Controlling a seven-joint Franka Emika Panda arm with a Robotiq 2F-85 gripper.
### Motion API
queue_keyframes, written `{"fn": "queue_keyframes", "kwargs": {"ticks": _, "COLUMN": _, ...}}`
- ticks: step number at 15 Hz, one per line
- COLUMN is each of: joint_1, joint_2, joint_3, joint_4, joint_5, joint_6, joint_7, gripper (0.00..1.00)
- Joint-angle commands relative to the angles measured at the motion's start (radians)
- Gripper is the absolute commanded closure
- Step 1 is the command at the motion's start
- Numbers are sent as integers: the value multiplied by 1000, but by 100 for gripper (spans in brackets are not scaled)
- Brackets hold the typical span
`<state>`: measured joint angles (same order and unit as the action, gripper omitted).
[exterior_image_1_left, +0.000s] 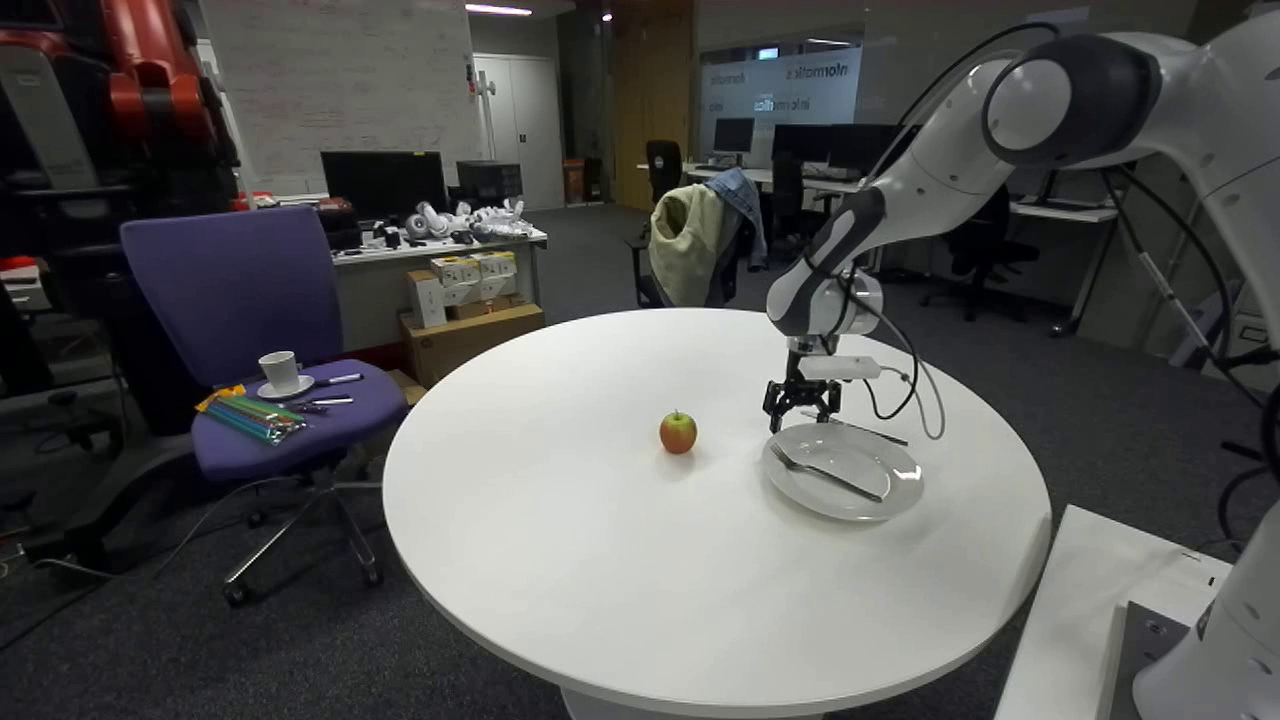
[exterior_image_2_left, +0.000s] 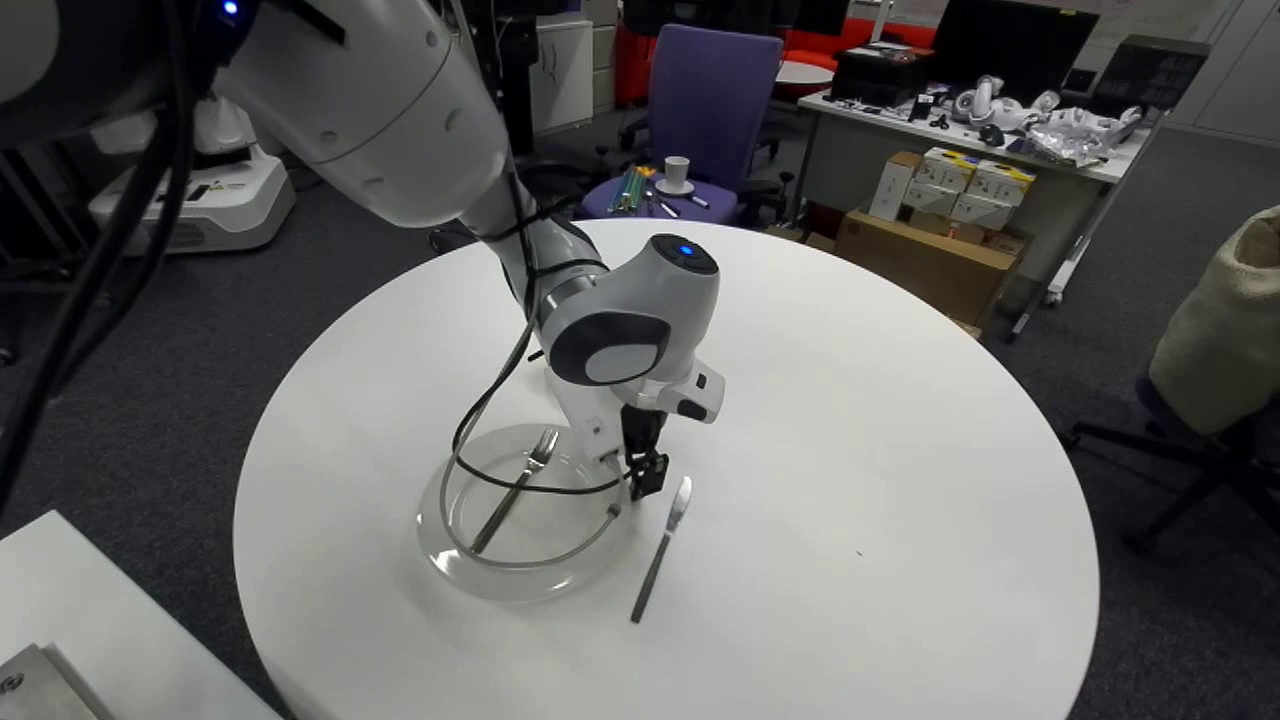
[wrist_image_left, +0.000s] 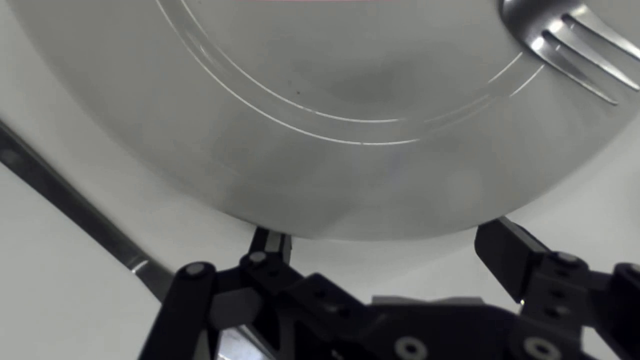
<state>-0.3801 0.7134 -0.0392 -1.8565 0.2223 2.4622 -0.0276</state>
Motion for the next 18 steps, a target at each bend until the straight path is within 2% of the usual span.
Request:
{"fn": "queue_keyframes", "kwargs": {"ticks": 1, "joint_1": -2, "joint_2": -84, "joint_3": -23, "joint_4": -98, "joint_5": 20, "joint_6": -22, "joint_7": -33, "gripper": 0}}
{"fn": "queue_keyframes", "kwargs": {"ticks": 8, "joint_1": 7, "joint_2": -129, "joint_3": -58, "joint_4": -175, "joint_5": 13, "joint_6": -14, "joint_7": -22, "gripper": 0}}
{"fn": "queue_keyframes", "kwargs": {"ticks": 18, "joint_1": 76, "joint_2": -158, "joint_3": -42, "joint_4": -177, "joint_5": 5, "joint_6": -21, "joint_7": -20, "gripper": 0}}
